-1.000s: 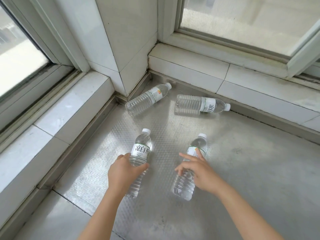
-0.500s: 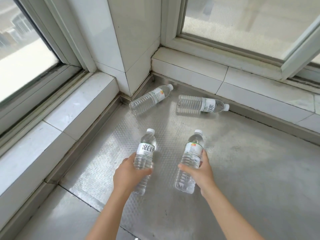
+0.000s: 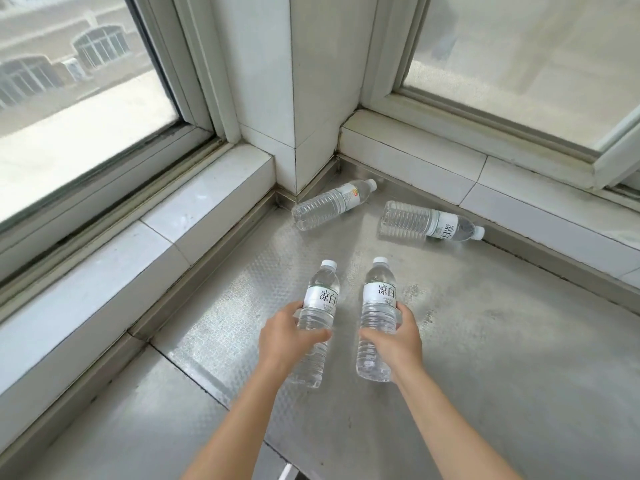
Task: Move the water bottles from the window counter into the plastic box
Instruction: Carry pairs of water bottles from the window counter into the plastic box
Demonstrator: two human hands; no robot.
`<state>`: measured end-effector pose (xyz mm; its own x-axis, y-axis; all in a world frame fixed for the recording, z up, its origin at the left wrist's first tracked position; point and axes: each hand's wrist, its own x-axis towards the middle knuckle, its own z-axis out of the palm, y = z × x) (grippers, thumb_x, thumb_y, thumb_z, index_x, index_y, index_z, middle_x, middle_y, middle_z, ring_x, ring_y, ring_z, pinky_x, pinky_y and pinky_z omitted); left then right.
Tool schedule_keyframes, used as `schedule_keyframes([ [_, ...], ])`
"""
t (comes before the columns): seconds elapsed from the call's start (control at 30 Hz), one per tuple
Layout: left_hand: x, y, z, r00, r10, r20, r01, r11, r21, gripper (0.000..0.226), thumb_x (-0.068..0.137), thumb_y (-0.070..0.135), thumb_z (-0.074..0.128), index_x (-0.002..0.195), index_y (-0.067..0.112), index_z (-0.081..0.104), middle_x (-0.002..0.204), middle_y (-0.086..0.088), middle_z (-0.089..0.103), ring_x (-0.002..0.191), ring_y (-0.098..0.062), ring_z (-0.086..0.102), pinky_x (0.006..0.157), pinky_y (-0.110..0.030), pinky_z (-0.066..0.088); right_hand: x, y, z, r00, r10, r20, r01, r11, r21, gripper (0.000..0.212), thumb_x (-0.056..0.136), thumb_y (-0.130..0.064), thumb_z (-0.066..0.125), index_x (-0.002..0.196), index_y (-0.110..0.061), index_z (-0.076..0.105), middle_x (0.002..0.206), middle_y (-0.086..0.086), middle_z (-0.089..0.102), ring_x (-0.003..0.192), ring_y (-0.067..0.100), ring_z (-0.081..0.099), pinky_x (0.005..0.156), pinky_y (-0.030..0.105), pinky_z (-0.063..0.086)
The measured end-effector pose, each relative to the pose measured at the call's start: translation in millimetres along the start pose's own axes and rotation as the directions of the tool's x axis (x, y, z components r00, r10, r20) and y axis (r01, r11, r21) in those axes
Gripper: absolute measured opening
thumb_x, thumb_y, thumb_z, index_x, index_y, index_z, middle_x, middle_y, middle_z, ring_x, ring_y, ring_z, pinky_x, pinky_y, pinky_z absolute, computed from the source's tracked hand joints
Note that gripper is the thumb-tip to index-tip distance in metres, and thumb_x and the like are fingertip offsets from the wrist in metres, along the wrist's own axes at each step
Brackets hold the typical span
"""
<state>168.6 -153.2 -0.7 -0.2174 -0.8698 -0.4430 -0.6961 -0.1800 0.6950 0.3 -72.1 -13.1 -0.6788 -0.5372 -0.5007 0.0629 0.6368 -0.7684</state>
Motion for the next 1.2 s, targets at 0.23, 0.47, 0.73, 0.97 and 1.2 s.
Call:
schedule_keyframes([
  [0.23, -56, -12, -1, 0.995, 0.001, -0.101, -0.03, 0.958, -0.286, 0.074, 0.057, 0.039, 0.089, 0.124, 0.038, 0.059, 0.098, 0.013, 0.068, 0.08, -0.005, 0.07, 0.078, -0.038, 0.059, -28, 0, -24, 0.988, -0.105, 0.116, 0.096, 0.992, 0.086, 0.082, 0.055, -0.015, 0.081, 0.125, -0.039, 0.045, 0.097, -0.006, 0.064, 0.081, 0.016, 0.069, 0.078, 0.045, 0.057],
  [0.47, -157, 0, -11, 0.946, -0.049, -0.322, -0.127, 0.855, -0.503, 0.075, 0.056, 0.023, 0.095, 0.121, 0.039, 0.061, 0.099, 0.007, 0.072, 0.072, -0.004, 0.071, 0.071, -0.033, 0.06, -79, -9, -75, 0.877, -0.356, 0.323, 0.315, 0.933, 0.175, 0.093, 0.045, -0.018, 0.086, 0.126, -0.044, 0.048, 0.11, -0.001, 0.061, 0.092, 0.018, 0.067, 0.079, 0.044, 0.057],
  [0.73, -274, -5, -16, 0.822, -0.191, -0.536, -0.245, 0.731, -0.636, 0.069, 0.047, 0.023, 0.092, 0.107, 0.041, 0.063, 0.093, 0.002, 0.076, 0.08, -0.014, 0.071, 0.07, -0.029, 0.055, -155, -19, -99, 0.664, -0.52, 0.537, 0.451, 0.852, 0.266, 0.09, 0.052, -0.012, 0.089, 0.124, -0.047, 0.05, 0.112, -0.005, 0.062, 0.097, 0.017, 0.066, 0.08, 0.04, 0.057],
  [0.97, -371, -42, -27, 0.652, -0.284, -0.703, -0.264, 0.785, -0.561, 0.07, 0.057, 0.026, 0.093, 0.109, 0.053, 0.054, 0.101, 0.014, 0.071, 0.086, 0.004, 0.066, 0.07, -0.018, 0.05, -234, -12, -74, 0.428, -0.55, 0.717, 0.5, 0.805, 0.319, 0.086, 0.059, -0.003, 0.087, 0.116, -0.056, 0.049, 0.111, -0.005, 0.062, 0.09, 0.011, 0.068, 0.071, 0.03, 0.057],
  [1.2, -489, -96, -19, 0.454, -0.437, -0.776, -0.305, 0.742, -0.597, 0.075, 0.048, 0.036, 0.095, 0.111, 0.053, 0.057, 0.098, 0.017, 0.073, 0.087, -0.001, 0.068, 0.077, -0.027, 0.055, -334, 26, -46, 0.187, -0.495, 0.849, 0.509, 0.788, 0.347, 0.088, 0.057, 0.001, 0.087, 0.117, -0.052, 0.051, 0.113, 0.0, 0.062, 0.094, 0.017, 0.068, 0.079, 0.04, 0.058],
])
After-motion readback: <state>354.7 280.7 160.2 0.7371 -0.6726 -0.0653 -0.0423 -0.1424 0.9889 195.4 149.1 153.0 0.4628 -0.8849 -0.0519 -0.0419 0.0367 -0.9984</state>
